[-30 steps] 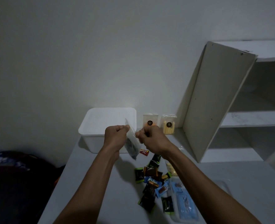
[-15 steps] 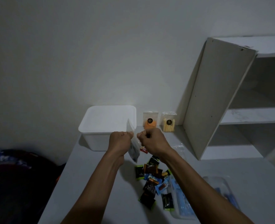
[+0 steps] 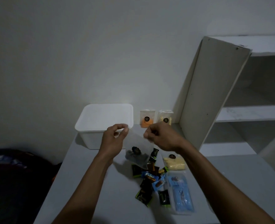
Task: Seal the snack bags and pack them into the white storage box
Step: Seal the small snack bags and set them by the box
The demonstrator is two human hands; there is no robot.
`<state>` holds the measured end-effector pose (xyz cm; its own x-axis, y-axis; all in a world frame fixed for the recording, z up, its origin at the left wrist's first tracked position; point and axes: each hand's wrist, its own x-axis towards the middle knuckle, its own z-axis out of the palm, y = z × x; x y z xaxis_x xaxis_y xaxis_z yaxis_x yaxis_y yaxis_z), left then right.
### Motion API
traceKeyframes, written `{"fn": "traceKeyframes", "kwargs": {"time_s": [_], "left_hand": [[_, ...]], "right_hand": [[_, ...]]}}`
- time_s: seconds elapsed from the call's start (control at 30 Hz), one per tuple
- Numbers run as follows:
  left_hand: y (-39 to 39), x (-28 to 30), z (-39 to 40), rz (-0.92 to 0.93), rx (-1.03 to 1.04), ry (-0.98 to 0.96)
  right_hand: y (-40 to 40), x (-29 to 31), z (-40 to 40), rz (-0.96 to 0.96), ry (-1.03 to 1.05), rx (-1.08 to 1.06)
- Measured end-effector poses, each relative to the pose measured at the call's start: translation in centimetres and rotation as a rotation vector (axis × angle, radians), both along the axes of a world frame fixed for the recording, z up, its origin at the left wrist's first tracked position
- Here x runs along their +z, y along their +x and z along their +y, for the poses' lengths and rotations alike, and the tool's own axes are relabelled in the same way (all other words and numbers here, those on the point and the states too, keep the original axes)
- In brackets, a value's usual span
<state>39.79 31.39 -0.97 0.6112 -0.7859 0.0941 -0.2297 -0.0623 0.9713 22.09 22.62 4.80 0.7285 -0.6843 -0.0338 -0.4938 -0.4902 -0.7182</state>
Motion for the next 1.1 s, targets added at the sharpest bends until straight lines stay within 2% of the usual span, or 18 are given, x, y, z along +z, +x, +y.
{"fn": "traceKeyframes", "kwargs": {"time_s": [0.07,0.2,0.33,0.5,0.73,1.1], "left_hand": [[-0.3,0.0,0.0,0.045,-0.024,-0.042],[-1.6,-0.7,-0.7,0.243,0.021,-0.074],[-3.1,-1.6,-2.0,0.363,0.06,-0.058],[-4.5,-2.4,-5.6,0.392,0.092,-0.047],[-4.5,-3.6,-14.6,0.44,0.175,0.001],[-1.6,-8.7,-27.6,0.326,0.347,0.05]], "right_hand": [[-0.9,0.2,-0.6,-0.029,0.014,0.009],[-3.2,-1.4,-1.5,-0.226,0.11,-0.039],[-4.9,-4.8,-2.4,-0.364,0.142,-0.213],[-4.5,-7.4,-5.3,-0.518,0.135,-0.425],[-3.4,-10.1,-14.3,-0.489,0.166,-0.461],[2.6,-16.6,-27.8,-0.434,0.201,-0.509]]}}
